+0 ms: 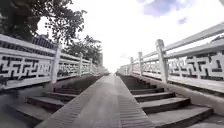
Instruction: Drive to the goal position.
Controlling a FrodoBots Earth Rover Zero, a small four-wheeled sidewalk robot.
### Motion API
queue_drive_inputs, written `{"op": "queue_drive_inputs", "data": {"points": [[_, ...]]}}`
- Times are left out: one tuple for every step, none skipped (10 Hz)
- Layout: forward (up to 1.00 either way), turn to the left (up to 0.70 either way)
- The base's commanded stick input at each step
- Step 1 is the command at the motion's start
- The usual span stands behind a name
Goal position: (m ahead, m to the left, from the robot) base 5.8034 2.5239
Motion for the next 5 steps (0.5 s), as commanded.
{"op": "queue_drive_inputs", "data": {"points": [[0.45,0.05],[0.45,0.21],[0.45,0.06],[0.45,0.00],[0.45,0.00]]}}
